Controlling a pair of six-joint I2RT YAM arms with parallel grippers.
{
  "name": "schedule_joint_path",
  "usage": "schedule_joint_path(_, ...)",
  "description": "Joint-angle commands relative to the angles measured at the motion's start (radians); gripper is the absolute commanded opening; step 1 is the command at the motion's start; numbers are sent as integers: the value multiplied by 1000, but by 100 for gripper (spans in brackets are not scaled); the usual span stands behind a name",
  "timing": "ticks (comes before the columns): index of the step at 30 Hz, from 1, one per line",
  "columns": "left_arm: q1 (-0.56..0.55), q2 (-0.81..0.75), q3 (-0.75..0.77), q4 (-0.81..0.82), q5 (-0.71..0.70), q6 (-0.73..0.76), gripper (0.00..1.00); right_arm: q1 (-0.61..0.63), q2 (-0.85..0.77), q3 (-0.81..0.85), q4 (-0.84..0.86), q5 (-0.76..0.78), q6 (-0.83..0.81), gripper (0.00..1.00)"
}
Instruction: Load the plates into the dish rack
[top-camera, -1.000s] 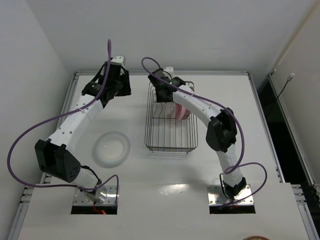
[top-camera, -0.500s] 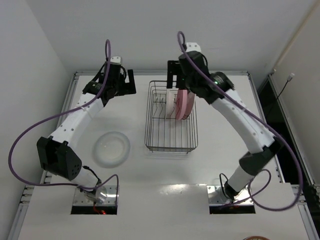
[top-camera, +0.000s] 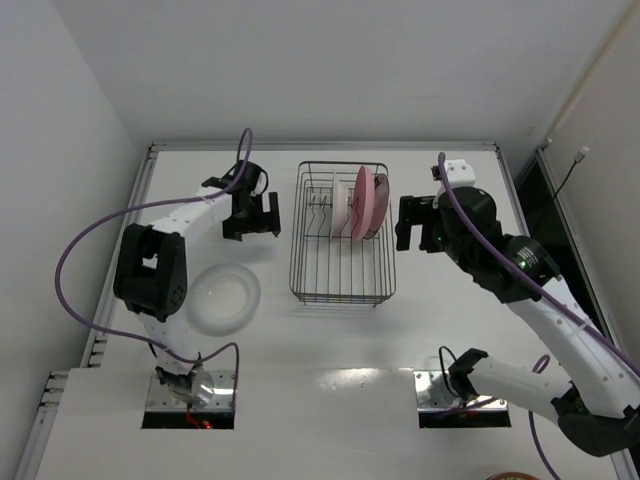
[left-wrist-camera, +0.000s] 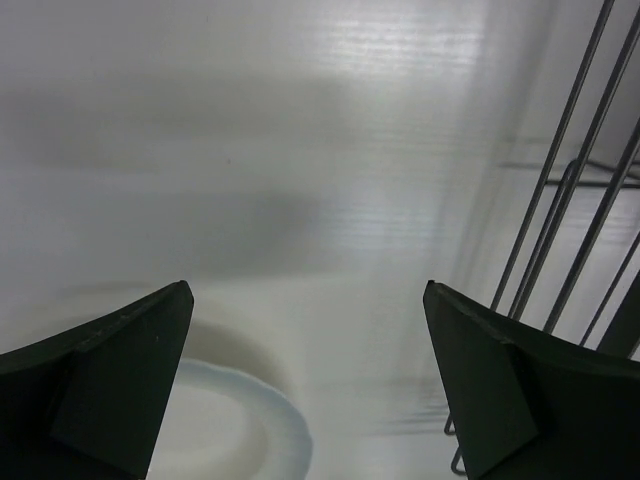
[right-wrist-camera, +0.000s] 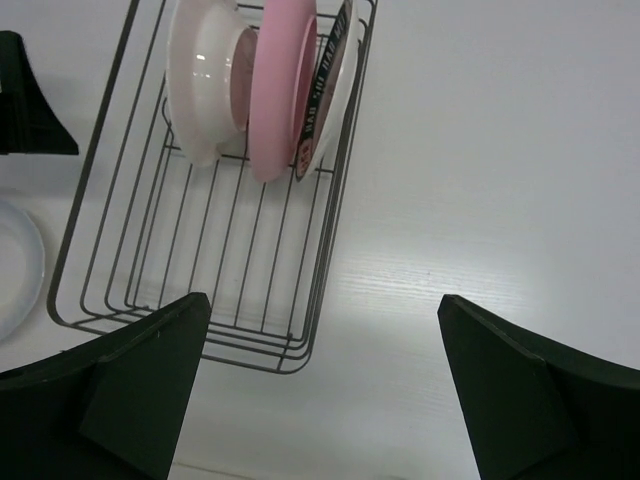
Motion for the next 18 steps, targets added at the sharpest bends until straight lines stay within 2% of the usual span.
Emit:
schedule_joint_path(1, -1, -144, -54, 5, 6, -75, 100, -5, -5, -47, 0, 20, -23, 97)
schedule_joint_path(2, -1, -180, -118, 19, -6, -98, 100, -5, -28, -59, 0, 20, -23, 99)
schedule_joint_path(6, -21, -514, -314, 131, -18, -198, 100, -5, -51, -94, 20, 43, -44, 100)
schedule_joint_path(8, -21, -584, -385, 167, 32, -209, 100, -14, -51, -94, 20, 56, -58, 100)
schedule_joint_path(13, -73, -567, -396, 54, 26, -235, 100, -14, -32, -74, 20, 65, -92, 100)
schedule_joint_path(15, -95, -547, -405, 31, -21, -244, 100, -23, -32, -74, 31, 56, -92, 100)
schedule_joint_path(18, -95, -535, -454, 42, -5, -272, 99, -23, -42, -93, 31, 37, -92, 100)
